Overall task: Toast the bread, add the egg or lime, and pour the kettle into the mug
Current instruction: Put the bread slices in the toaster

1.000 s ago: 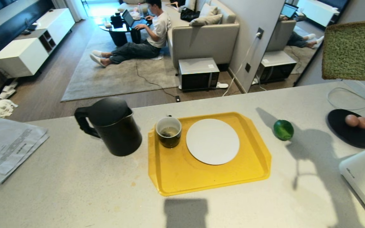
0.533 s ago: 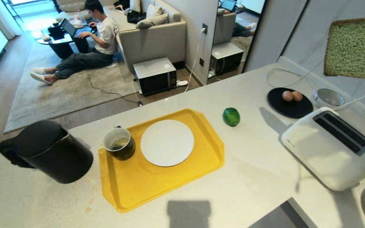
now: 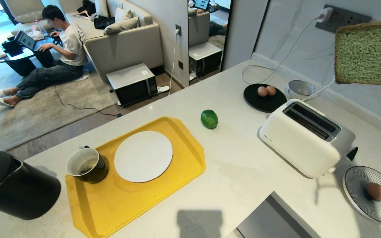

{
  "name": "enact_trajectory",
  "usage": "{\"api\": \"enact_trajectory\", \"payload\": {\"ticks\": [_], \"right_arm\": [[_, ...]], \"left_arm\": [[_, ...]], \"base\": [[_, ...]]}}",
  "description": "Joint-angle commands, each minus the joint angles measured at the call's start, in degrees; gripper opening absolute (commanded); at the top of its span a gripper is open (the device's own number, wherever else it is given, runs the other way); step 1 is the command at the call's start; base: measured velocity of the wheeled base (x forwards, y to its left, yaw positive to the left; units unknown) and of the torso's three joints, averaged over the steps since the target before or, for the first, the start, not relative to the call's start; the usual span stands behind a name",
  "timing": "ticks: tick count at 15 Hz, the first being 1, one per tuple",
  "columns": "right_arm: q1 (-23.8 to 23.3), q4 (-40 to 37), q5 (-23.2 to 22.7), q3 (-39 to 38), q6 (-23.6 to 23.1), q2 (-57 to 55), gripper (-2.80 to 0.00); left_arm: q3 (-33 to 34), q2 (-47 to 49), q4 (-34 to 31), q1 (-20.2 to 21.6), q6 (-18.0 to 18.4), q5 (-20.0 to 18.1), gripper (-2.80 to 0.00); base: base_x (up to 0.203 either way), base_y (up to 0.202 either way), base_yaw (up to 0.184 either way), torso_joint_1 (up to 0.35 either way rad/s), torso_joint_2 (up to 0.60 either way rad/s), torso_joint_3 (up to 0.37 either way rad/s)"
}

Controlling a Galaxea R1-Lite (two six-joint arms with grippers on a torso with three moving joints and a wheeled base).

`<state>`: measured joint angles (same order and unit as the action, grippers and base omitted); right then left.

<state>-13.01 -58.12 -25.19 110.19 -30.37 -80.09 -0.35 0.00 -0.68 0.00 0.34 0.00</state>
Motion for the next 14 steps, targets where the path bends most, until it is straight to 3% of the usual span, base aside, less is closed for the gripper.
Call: {"api": "enact_trajectory", "payload": {"ticks": [1,8,14], "right_arm": [[0.08,-0.33,-0.01,0.50,-1.83,-2.33,-2.80],[-1.40,-0.23,7.94,0.93,-6.80,-10.74,-2.80],[-3.25,-0.23,9.10,-1.60,-8.92,-14.48,-2.80]], "left_arm": [[0.00,0.09,-0.02,0.00,0.01,0.02,-2.80],[0.00,0.09,-0.02,0.00,0.01,0.00,-2.80],[0.00,0.09,-0.02,0.00,0.01,0.00,-2.80]], "base": [[0.000,0.000,0.000,0.000,0.00,0.000],[0.000,0.000,0.000,0.000,0.00,0.000],[0.000,0.000,0.000,0.000,0.00,0.000]]}}
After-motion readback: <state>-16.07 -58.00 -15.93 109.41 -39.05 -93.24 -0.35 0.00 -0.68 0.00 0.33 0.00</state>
